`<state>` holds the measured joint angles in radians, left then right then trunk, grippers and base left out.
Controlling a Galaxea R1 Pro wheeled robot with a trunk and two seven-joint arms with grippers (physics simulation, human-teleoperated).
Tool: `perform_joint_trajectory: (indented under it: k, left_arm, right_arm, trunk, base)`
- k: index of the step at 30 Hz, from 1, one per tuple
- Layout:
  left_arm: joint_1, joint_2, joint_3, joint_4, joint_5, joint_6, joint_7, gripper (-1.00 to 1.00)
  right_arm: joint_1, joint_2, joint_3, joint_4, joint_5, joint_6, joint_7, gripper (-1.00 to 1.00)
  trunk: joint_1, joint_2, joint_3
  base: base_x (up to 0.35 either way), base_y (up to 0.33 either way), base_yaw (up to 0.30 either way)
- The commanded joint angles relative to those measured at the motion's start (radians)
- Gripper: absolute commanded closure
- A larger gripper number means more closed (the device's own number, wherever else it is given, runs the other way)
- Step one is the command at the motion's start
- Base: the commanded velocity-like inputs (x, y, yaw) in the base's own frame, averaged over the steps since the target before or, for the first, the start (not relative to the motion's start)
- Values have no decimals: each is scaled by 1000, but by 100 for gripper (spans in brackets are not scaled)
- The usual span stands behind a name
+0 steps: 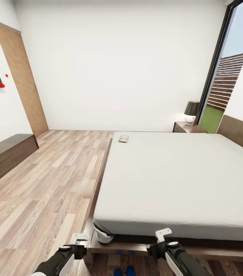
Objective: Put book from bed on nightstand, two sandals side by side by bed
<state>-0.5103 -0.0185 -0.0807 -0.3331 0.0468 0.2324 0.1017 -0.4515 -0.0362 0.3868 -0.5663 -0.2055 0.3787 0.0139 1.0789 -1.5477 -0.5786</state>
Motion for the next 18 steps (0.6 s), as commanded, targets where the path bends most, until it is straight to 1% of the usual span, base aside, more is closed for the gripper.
perform_joint_trajectory:
  k: [1, 6, 10, 11, 12, 15, 16, 18]
  left_arm:
    - [0, 1, -8, 6, 5, 2, 7, -100]
    - [2, 1, -8, 49, 7, -26, 7, -100]
    - [6, 2, -8, 91, 8, -52, 7, -100]
    - [9, 2, -8, 104, 9, -61, 7, -100]
    - [18, 3, -7, 129, 9, -84, 6, -100]
    - [32, 3, -7, 163, 10, -120, 6, -100]
    - [38, 4, -7, 172, 10, -129, 6, -100]
    - [59, 7, -7, 191, 10, -148, 6, -100]
  right_arm:
    - [-1, -1, 6, 7, -10, 4, -3, -100]
    - [0, 2, 7, 40, -12, 5, -3, -100]
    - [0, 4, 7, 94, -12, 4, -3, -100]
    - [0, 5, 7, 110, -12, 4, -3, -100]
    - [0, 7, 6, 144, -13, 3, -3, -100]
    - [0, 10, 5, 196, -13, -15, -4, -100]
    - [0, 10, 5, 215, -13, -26, -4, -100]
    - [0, 11, 4, 283, -14, -67, -3, -100]
  trunk:
    - [-4, 7, 2]
    - [-23, 42, 18]
    - [-39, 70, 30]
    - [-42, 77, 34]
    - [-46, 84, 37]
    - [-58, 105, 46]
    - [-62, 112, 49]
    - [-69, 126, 56]
  base:
    - [0, 0, 0]
    - [0, 0, 0]
    - [0, 0, 0]
    - [0, 0, 0]
    - [0, 0, 0]
    - [0, 0, 0]
    - [0, 0, 0]
    - [0, 0, 0]
